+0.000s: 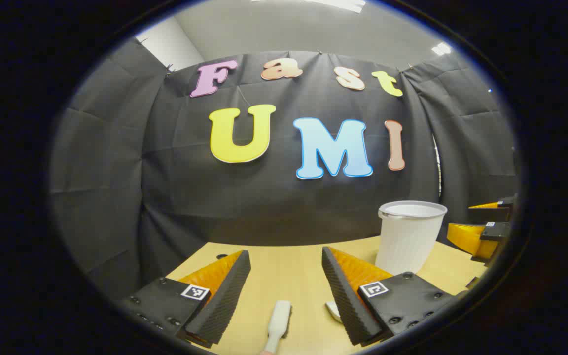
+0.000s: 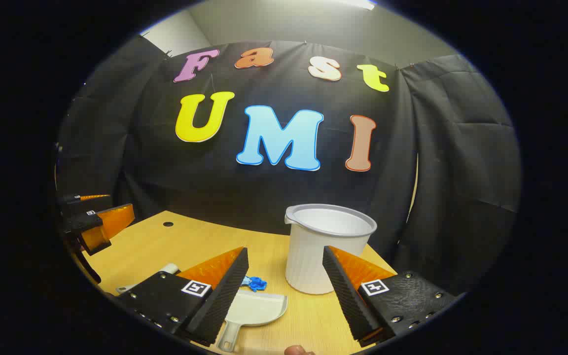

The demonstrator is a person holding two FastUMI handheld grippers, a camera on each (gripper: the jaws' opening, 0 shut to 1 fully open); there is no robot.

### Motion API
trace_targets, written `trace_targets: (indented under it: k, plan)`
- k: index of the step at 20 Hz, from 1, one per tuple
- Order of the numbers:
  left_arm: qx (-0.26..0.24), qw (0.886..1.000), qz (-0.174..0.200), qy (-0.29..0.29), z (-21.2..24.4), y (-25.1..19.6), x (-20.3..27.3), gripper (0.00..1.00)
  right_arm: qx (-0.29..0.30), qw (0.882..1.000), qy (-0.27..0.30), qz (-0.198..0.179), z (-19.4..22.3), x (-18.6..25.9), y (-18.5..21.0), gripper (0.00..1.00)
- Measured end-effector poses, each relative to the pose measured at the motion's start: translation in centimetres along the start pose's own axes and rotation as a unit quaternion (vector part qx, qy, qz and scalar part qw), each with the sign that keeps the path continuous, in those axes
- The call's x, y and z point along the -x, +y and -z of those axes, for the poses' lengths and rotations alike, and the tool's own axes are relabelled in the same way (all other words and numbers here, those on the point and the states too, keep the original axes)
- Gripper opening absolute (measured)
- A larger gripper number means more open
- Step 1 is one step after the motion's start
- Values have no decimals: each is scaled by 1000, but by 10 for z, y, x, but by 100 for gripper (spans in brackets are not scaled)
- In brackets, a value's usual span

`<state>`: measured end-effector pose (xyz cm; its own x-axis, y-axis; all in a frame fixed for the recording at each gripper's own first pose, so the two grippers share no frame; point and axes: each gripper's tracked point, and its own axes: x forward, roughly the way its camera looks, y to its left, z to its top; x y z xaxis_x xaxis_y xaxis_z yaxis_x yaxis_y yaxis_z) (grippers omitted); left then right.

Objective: Pick up the small broom and dustpan from the desktop, sweep the trash into the dustpan with the broom, and then empty the trash into the garbage bin.

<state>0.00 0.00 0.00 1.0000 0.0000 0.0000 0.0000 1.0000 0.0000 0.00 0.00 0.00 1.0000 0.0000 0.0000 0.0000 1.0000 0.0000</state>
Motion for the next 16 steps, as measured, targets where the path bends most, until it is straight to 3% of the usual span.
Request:
trace_targets:
  k: [16]
  plan:
    - [-8, 999, 22, 43, 40, 2, -6, 95, -24, 997, 73, -13, 37, -3, 26, 95]
